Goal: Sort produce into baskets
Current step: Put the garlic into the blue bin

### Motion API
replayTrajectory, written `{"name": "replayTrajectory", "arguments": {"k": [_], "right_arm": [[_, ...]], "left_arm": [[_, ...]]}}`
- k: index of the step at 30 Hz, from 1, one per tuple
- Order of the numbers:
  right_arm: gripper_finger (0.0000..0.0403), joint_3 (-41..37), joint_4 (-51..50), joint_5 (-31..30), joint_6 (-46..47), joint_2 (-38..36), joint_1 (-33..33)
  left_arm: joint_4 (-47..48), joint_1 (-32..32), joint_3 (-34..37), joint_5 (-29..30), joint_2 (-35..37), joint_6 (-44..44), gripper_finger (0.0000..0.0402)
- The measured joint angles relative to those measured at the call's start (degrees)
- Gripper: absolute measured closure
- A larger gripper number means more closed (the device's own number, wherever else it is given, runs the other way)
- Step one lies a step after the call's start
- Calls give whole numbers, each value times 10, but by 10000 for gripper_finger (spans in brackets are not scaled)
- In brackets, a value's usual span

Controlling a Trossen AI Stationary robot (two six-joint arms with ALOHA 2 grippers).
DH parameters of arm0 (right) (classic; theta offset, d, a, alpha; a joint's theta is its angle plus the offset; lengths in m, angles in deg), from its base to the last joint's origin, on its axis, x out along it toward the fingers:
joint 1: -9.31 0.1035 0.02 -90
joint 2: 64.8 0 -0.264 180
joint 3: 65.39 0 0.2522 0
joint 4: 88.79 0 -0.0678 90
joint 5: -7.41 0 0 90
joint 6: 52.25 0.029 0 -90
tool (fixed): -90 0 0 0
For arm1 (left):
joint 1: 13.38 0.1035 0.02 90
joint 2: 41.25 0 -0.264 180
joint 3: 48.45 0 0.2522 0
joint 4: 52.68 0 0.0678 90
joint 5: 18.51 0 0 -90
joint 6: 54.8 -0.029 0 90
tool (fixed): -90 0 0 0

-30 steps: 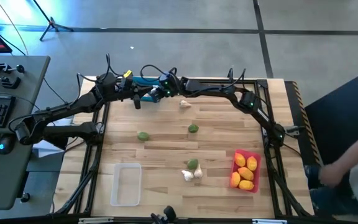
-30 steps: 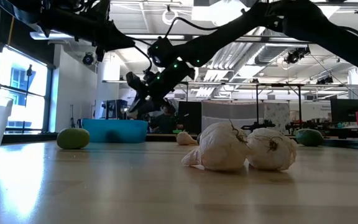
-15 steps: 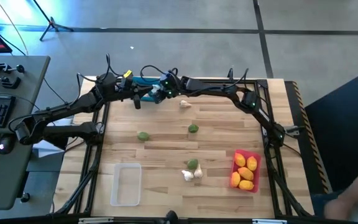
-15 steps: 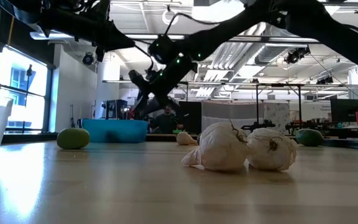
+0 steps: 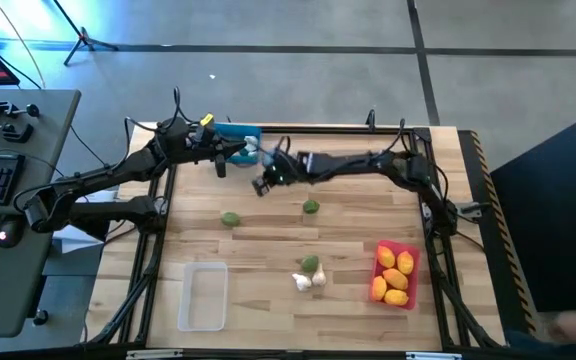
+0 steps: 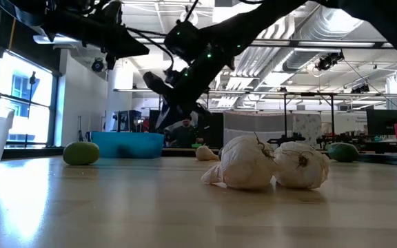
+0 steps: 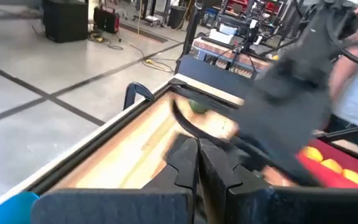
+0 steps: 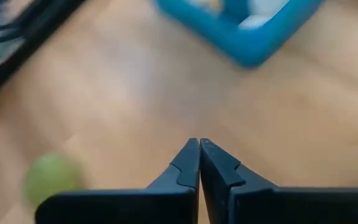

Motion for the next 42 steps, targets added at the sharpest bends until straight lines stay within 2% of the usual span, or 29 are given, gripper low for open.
{"name": "replayTrajectory", "arguments": {"k": [5, 13, 18, 26, 35, 39, 42], "right_arm": [[403, -104, 95, 12, 12, -61, 33], [403, -197, 105, 40, 4, -131, 76], [403, -215, 54, 79, -4, -146, 100], [403, -215, -40, 210, -52, -148, 124], [403, -215, -194, 214, -86, -148, 174], [403, -215, -215, 240, -75, -148, 209], [403, -215, -214, 232, -57, -148, 238]], "left_arm": [[-1, 0, 0, 1, 0, -9, 401], [3, 0, 0, 1, -2, -22, 401], [4, 0, 0, 4, -2, -23, 401], [6, 0, 0, 7, -10, -35, 401], [7, 0, 0, 8, -14, -32, 401], [7, 0, 0, 7, -15, -32, 401], [10, 0, 0, 7, -20, -33, 401]]}}
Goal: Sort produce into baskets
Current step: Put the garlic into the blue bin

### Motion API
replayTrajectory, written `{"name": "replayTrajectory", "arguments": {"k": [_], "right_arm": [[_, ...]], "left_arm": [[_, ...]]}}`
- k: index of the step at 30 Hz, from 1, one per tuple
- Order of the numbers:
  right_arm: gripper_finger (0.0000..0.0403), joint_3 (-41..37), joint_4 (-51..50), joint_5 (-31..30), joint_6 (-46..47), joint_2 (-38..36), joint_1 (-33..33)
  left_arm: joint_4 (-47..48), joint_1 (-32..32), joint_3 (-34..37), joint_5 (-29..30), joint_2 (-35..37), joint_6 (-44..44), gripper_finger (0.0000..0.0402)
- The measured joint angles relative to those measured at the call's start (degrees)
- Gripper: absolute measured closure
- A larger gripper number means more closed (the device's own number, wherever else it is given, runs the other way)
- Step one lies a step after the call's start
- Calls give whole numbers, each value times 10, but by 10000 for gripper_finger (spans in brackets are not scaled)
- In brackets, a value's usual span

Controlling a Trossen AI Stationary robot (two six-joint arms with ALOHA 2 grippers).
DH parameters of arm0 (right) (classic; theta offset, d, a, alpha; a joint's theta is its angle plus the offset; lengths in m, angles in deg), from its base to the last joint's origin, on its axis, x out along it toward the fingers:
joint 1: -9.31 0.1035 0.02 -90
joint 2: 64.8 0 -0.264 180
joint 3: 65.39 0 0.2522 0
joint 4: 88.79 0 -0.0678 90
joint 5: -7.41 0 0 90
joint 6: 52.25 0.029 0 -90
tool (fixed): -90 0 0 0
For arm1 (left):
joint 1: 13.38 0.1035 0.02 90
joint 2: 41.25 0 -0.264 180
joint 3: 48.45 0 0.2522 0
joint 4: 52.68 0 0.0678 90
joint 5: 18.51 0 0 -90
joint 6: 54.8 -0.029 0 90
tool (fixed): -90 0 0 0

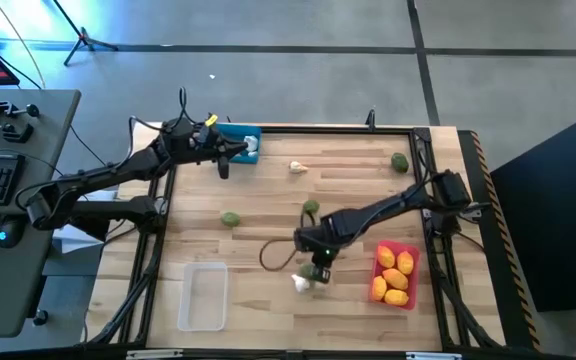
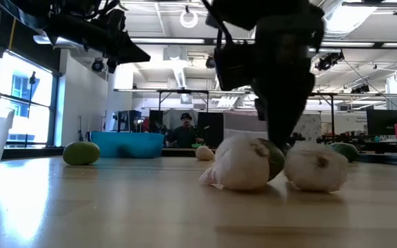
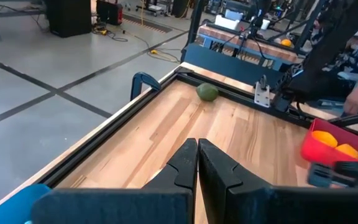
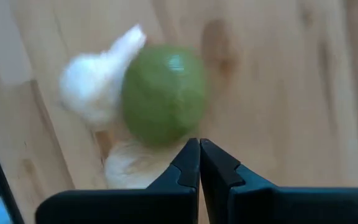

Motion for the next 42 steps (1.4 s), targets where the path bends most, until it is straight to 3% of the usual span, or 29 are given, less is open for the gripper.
{"name": "replayTrajectory", "arguments": {"k": [10, 19, 26, 42], "right_arm": [[384, 1, -30, -14, 66, -18, 42], [236, 1, -15, 22, 234, -36, 82], [135, 1, 0, -35, 344, -33, 102], [121, 1, 22, -70, 459, 8, 122]], "left_arm": [[1, -1, 0, 0, -20, -8, 401], [2, -1, 0, 0, -21, -10, 401], [4, -1, 0, 0, -21, -10, 401], [4, -1, 0, 0, -21, 1, 401]]}}
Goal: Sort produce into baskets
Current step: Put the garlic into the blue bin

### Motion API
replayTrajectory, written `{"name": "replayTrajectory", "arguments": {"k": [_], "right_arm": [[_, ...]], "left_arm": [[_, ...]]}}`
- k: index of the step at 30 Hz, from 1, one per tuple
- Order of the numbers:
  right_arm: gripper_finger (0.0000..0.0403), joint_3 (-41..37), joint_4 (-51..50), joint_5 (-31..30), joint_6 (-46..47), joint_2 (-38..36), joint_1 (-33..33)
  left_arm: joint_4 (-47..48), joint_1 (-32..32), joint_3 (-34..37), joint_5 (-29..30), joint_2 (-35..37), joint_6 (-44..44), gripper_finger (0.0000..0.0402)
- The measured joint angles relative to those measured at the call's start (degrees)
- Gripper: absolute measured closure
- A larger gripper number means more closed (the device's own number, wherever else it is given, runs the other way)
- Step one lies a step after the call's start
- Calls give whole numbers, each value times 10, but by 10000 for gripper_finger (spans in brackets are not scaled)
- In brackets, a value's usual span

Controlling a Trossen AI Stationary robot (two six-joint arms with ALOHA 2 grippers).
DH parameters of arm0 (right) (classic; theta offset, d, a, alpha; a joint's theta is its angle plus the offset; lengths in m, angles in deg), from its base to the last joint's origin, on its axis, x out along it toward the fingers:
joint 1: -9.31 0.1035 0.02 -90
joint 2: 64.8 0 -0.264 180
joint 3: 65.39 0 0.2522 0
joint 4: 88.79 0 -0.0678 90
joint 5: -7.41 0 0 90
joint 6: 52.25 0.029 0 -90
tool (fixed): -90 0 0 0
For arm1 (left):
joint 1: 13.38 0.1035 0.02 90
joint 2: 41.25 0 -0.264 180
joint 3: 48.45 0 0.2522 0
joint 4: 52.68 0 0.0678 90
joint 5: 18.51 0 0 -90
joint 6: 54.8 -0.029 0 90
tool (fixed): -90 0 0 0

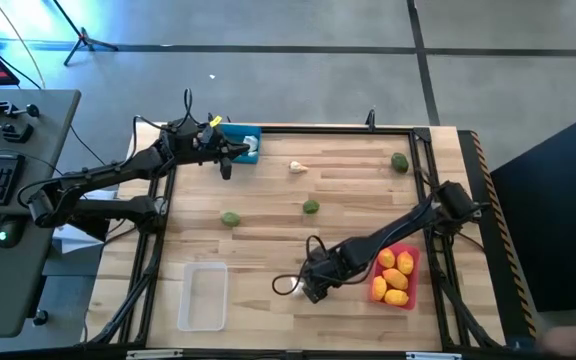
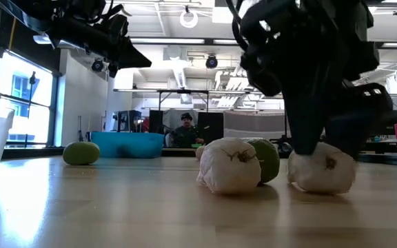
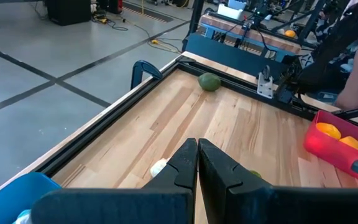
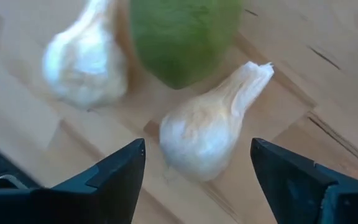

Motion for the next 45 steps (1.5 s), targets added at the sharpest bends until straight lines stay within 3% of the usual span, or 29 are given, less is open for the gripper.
{"name": "replayTrajectory", "arguments": {"k": [4, 8, 18, 23, 27, 29, 39, 45], "right_arm": [[124, 0, -4, -11, 12, 14, 5], [155, 0, -5, -10, 15, 24, 5], [325, 0, -89, 1, -28, 2, 6], [328, 0, -153, -15, -70, -52, 5], [313, 0, -159, -67, -93, -101, -2], [310, 0, -147, -107, -106, -118, -8], [317, 0, 65, -241, -332, -130, -79], [317, 0, 179, -277, -475, -130, -127]], "left_arm": [[0, 0, 0, 0, 0, -1, 401], [0, 0, 0, 0, 0, 0, 401], [0, 0, 0, 0, 0, 0, 401], [-1, 0, 0, 0, 0, 0, 402], [-3, 0, 0, -4, 0, 23, 402], [-3, 0, 0, -34, 0, 43, 401], [-59, -34, 0, -190, 0, 122, 402], [-114, -77, -3, -194, 0, 156, 390]]}}
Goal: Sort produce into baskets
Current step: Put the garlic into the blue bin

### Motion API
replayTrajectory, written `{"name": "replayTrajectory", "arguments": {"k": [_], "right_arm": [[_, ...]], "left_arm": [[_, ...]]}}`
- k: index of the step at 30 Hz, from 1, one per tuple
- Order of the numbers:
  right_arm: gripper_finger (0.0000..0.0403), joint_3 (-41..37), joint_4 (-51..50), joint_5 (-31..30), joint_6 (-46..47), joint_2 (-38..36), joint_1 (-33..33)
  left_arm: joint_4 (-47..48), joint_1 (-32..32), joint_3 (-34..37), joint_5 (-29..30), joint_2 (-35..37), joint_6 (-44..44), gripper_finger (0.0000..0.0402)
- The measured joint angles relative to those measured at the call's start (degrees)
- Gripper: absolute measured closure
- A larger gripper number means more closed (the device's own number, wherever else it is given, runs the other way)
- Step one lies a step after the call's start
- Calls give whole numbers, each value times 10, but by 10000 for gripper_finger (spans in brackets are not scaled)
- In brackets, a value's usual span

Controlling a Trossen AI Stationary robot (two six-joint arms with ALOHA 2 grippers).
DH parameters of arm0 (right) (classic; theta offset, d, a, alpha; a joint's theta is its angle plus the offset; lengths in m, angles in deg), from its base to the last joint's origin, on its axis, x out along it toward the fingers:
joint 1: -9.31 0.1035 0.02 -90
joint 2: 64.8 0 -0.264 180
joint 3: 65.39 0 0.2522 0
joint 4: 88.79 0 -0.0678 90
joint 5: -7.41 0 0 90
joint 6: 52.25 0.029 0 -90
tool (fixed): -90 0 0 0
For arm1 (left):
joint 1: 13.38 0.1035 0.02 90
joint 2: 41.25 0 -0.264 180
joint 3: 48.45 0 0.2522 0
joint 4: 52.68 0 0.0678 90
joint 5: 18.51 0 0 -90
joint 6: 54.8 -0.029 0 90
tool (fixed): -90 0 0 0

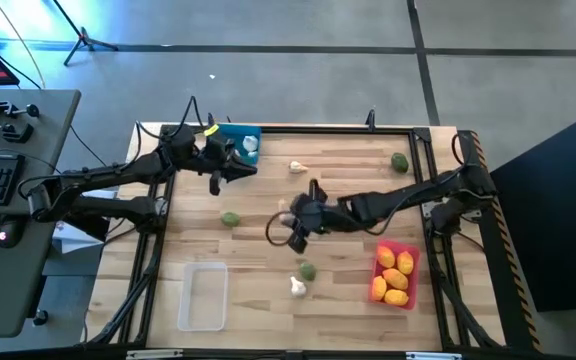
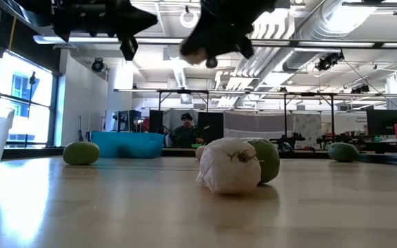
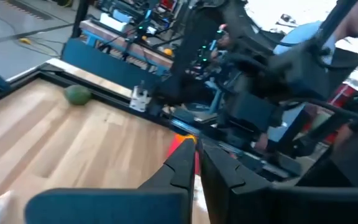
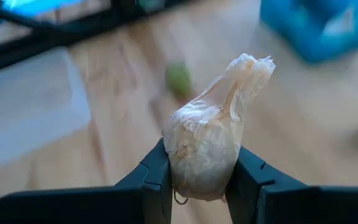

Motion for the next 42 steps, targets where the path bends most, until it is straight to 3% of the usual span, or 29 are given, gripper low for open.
{"name": "replayTrajectory", "arguments": {"k": [10, 14, 20, 25, 33, 42], "right_arm": [[317, 0, 154, -9, -186, -18, -54], [317, 0, 173, -1, -217, -22, -64], [317, 0, 180, 15, -231, -22, -68], [317, 0, 177, 20, -231, -23, -67], [317, 0, 178, 20, -231, -23, -68], [306, 0, 178, 23, -240, -23, -68]], "left_arm": [[2, -52, -5, 3, -3, 48, 309], [-3, -64, -5, 3, -21, 82, 275], [-87, -83, -6, 3, -69, 118, 246], [-149, -87, -6, 6, -98, 131, 245], [-163, -88, -6, 27, -113, 147, 253], [-186, -91, -6, 46, -112, 150, 333]]}}
